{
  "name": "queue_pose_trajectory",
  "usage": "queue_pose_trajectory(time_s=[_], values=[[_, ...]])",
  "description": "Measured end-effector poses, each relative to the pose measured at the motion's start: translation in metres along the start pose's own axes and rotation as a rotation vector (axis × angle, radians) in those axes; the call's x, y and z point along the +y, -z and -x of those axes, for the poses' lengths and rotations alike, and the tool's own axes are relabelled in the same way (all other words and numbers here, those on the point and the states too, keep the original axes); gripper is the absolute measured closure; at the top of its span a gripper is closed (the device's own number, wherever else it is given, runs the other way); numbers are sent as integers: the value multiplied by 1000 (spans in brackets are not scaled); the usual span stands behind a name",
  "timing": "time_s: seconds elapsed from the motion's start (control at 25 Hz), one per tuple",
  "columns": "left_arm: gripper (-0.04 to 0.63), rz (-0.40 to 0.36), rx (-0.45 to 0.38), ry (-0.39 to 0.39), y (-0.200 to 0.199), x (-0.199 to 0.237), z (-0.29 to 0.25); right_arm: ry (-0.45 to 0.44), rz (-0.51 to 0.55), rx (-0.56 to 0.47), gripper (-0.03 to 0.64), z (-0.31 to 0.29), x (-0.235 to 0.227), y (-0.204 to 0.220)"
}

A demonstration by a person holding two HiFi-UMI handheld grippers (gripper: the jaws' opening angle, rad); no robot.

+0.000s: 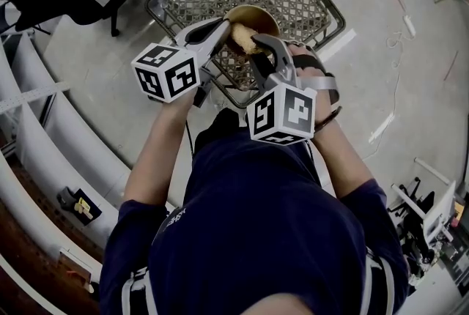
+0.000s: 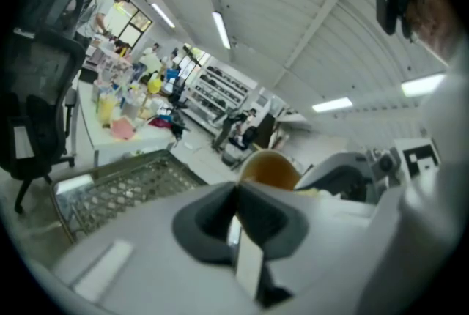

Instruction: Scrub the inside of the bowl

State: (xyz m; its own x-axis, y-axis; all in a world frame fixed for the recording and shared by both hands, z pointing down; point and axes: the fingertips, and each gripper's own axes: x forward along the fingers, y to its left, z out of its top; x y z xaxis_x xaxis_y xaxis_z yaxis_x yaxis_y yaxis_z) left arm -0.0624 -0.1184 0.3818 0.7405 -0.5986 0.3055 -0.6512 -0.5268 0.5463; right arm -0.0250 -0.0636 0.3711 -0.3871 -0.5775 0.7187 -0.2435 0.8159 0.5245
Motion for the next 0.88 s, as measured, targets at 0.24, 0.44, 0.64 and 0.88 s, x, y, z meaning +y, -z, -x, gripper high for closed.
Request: queue_pose_trajectory(time_s=[0.24,0.44,0.64,0.88], values=[[581,-10,2,3,0,-2,1,24,-11,2,540,0,-10,1],[583,-38,14,-4,1,-3,2,41,-16,1,540,2,-16,0],[583,-38,6,-14,-2,1,3,8,12,-4,540,2,0,-5],[583,-42,7,-28,-3,5,3,-17,42,-13,540,4,16,-8]])
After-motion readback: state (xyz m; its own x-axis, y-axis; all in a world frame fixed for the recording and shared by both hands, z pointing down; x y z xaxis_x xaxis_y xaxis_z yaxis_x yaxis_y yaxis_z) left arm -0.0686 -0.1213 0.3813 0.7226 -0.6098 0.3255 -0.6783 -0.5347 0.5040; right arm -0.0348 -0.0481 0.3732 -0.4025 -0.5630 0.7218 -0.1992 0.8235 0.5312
